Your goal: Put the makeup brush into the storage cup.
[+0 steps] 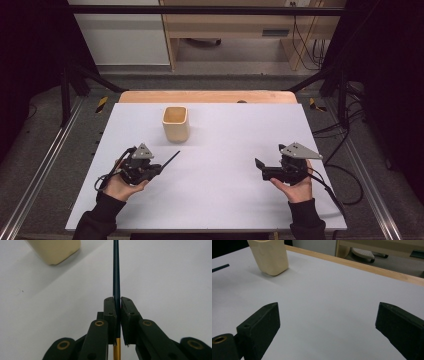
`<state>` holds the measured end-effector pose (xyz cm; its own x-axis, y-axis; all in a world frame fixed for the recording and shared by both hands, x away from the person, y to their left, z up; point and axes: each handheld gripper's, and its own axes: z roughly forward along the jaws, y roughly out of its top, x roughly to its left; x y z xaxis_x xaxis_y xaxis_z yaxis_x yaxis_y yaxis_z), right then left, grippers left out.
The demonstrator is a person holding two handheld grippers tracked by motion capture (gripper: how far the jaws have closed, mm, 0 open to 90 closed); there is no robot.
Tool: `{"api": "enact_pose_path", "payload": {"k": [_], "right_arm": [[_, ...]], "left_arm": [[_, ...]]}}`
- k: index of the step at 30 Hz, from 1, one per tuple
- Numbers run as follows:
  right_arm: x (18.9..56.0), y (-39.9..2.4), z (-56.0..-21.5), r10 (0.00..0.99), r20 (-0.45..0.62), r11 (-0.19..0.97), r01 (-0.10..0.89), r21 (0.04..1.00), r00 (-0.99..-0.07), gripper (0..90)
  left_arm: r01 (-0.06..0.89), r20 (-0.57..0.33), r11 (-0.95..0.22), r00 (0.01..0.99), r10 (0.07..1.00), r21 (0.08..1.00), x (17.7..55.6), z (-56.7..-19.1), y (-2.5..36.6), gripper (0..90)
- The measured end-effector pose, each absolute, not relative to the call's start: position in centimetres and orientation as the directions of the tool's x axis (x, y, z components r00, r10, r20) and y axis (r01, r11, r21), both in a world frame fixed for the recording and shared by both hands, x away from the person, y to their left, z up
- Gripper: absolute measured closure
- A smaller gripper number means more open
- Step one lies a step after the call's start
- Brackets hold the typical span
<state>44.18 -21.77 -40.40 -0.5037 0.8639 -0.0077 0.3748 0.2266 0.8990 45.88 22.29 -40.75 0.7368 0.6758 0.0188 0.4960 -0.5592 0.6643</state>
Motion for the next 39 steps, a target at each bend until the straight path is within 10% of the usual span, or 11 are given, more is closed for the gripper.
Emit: {"api": "enact_pose_path", "payload": {"k": [39], "right_arm": [[44.3, -18.8, -40.7, 0.796, -0.074, 0.347, 0.352, 0.869, -0.601, 7.9]], "left_arm": [[0.372, 0.049, -0.658, 0.847, 0.529, 0.655, 44.8, -40.3, 19.2, 82.7]]}}
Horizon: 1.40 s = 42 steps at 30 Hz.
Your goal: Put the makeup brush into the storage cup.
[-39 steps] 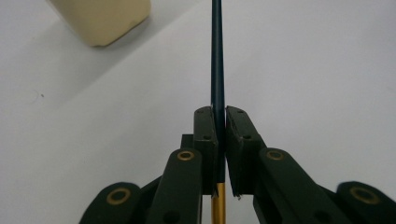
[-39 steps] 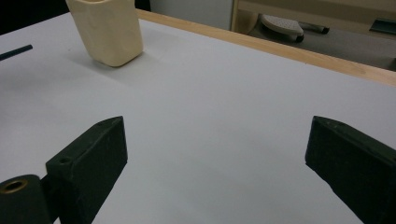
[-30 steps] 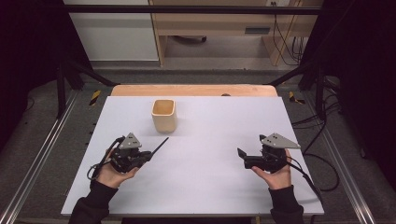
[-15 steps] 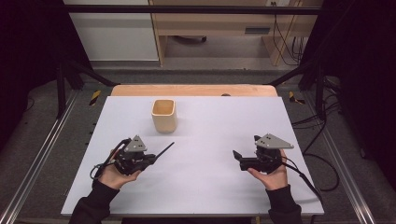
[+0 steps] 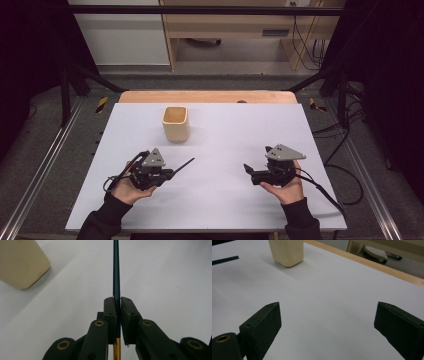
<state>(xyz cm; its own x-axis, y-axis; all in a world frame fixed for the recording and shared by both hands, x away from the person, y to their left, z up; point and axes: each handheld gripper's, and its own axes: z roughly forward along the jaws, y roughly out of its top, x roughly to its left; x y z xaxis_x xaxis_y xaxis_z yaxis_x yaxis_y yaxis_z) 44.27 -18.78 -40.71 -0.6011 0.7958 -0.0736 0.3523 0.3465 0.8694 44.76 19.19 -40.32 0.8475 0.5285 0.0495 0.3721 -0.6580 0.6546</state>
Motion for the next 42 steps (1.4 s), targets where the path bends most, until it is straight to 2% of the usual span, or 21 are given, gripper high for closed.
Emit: {"api": "enact_pose_path", "payload": {"k": [17, 27, 42], "right_arm": [[44.7, -16.1, -39.7, 0.717, -0.153, 0.451, 0.285, 0.846, -0.680, 11.1], [44.6, -13.9, -39.3, 0.625, -0.214, 0.542, 0.219, 0.811, -0.751, 15.0], [44.5, -12.0, -38.6, 0.516, -0.289, 0.643, 0.141, 0.752, -0.806, 25.0]], "left_arm": [[0.306, 0.040, -0.714, 0.906, 0.422, 0.630, 45.9, -39.4, 16.8, 82.6], [0.267, 0.046, -0.746, 0.928, 0.370, 0.609, 46.2, -38.7, 15.4, 82.6], [0.230, 0.054, -0.766, 0.944, 0.325, 0.600, 46.0, -38.0, 14.1, 82.7]]}}
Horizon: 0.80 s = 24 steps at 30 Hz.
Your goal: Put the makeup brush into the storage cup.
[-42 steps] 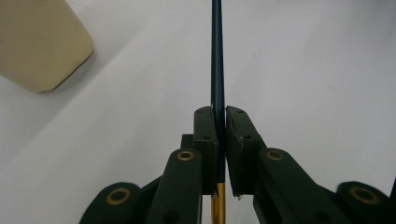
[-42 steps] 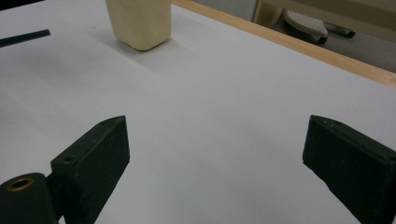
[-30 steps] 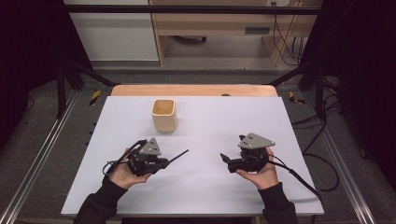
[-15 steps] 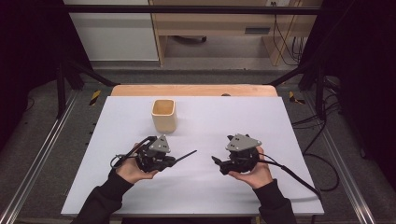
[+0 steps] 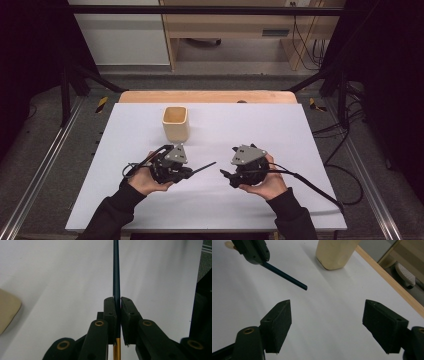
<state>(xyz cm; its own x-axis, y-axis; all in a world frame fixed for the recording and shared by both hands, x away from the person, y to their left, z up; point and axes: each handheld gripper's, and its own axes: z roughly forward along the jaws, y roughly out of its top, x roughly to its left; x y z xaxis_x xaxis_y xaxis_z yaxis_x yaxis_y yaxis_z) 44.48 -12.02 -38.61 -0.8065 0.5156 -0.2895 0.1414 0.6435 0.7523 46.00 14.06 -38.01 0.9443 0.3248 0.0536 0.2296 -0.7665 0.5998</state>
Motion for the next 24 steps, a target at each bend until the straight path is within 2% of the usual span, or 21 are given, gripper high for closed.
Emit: {"api": "enact_pose_path", "payload": {"k": [15, 24], "right_arm": [[44.1, -10.4, -39.1, 0.367, -0.367, 0.753, 0.043, 0.656, -0.855, 34.1], [43.9, -9.4, -39.5, 0.229, -0.432, 0.806, -0.079, 0.587, -0.872, 43.6]], "left_arm": [[0.212, 0.048, -0.782, 0.954, 0.295, 0.586, 45.6, -38.4, 13.1, 82.6], [0.214, 0.034, -0.787, 0.958, 0.285, 0.579, 45.4, -38.9, 12.4, 82.6]]}}
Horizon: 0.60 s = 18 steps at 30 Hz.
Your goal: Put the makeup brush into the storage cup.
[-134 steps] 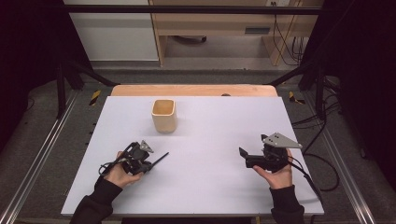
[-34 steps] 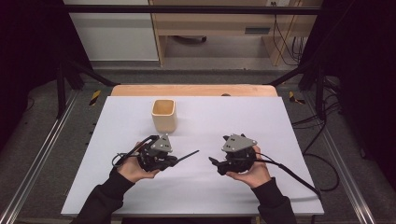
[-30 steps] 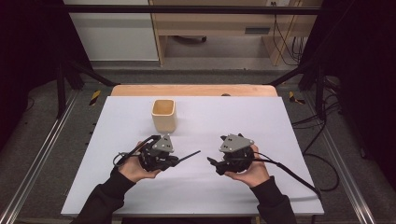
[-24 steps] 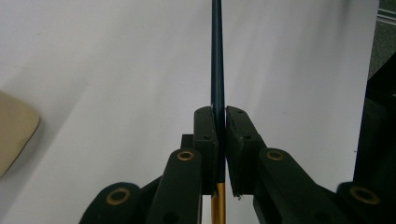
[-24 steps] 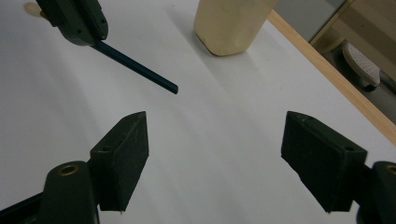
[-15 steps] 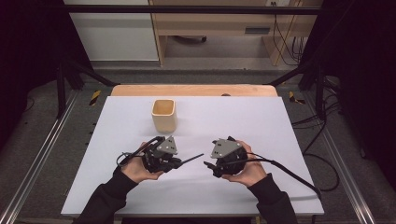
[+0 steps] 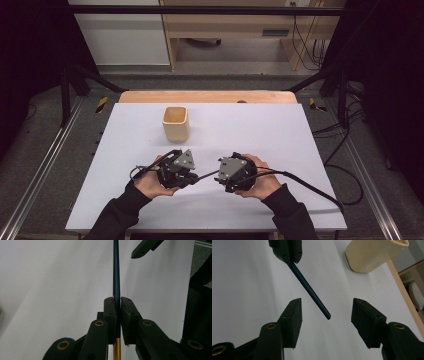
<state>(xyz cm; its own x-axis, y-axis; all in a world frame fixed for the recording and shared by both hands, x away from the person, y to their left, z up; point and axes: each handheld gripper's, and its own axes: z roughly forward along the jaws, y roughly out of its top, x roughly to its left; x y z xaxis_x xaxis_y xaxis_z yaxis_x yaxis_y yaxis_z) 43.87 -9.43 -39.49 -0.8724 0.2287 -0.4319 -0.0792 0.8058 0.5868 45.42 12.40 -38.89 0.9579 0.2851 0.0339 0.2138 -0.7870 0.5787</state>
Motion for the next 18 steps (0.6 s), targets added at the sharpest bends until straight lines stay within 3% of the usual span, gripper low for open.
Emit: {"api": "enact_pose_path", "payload": {"k": [18], "right_arm": [[43.3, -8.9, -40.5, 0.063, -0.492, 0.824, -0.233, 0.516, -0.868, 52.8]], "left_arm": [[0.230, 0.000, -0.784, 0.960, 0.282, 0.577, 45.2, -39.3, 11.3, 82.6]]}}
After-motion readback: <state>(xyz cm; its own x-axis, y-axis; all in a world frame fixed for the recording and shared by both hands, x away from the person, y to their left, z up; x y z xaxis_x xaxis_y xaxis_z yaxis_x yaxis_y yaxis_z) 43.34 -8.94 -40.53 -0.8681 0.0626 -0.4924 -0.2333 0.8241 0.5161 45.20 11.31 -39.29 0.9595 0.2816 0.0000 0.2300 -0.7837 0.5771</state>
